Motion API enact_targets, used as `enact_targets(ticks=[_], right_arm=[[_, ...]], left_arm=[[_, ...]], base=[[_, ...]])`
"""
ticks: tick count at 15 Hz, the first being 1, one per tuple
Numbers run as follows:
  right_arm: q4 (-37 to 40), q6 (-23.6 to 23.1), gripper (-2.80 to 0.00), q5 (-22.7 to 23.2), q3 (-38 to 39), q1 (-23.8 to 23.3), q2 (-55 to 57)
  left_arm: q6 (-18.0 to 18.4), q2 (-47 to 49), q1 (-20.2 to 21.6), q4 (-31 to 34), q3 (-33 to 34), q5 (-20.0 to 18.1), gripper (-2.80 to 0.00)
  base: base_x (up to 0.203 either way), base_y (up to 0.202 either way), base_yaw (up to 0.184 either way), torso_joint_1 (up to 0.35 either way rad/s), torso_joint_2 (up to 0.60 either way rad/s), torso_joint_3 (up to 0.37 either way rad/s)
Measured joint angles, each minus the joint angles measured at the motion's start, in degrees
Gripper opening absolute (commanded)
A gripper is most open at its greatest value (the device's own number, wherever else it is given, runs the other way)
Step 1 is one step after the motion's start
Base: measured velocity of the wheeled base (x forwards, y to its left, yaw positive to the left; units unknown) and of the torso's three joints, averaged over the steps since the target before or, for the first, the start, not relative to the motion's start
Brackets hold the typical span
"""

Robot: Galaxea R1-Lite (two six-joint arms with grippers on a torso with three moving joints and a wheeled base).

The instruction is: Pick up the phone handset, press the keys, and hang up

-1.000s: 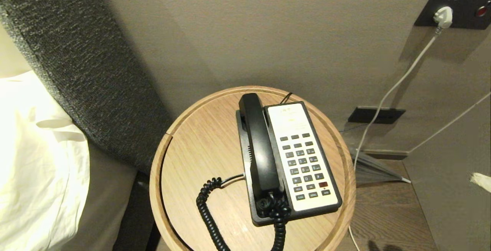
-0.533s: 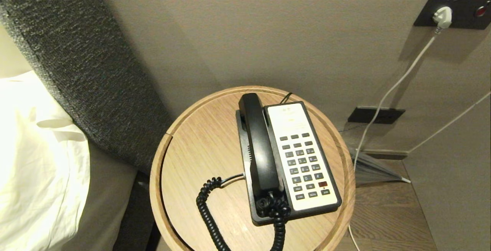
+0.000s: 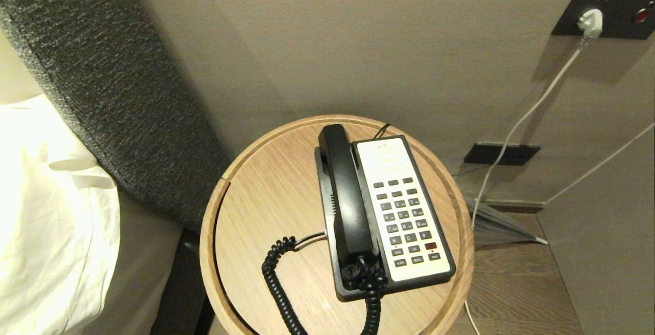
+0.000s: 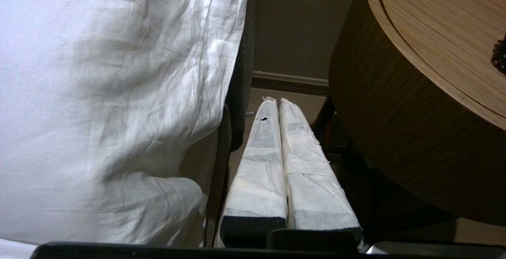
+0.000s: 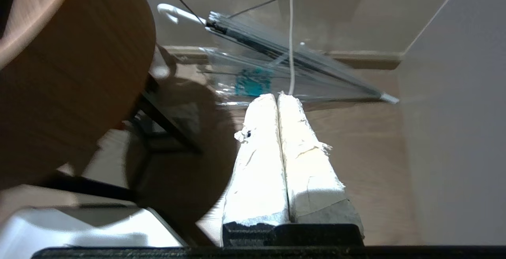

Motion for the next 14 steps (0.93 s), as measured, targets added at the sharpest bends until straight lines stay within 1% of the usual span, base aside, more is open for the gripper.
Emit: enact_targets(ticks=[4,14], right_arm=[[-0.49,1.47,-2.80,0.21,0.13,-0.13,-4.68],[-0.71,2.02,-2.80,0.21,0.16,-0.13,-5.86]], left_arm=[[0.00,0.00,0.00,0.02,0.00,0.01,-2.80],[-0.07,0.01,0.00,0.06,0.00,0.01,-2.80]], base=[[0.000,0.000,0.000,0.000,0.00,0.000],[0.000,0.000,0.000,0.000,0.00,0.000]])
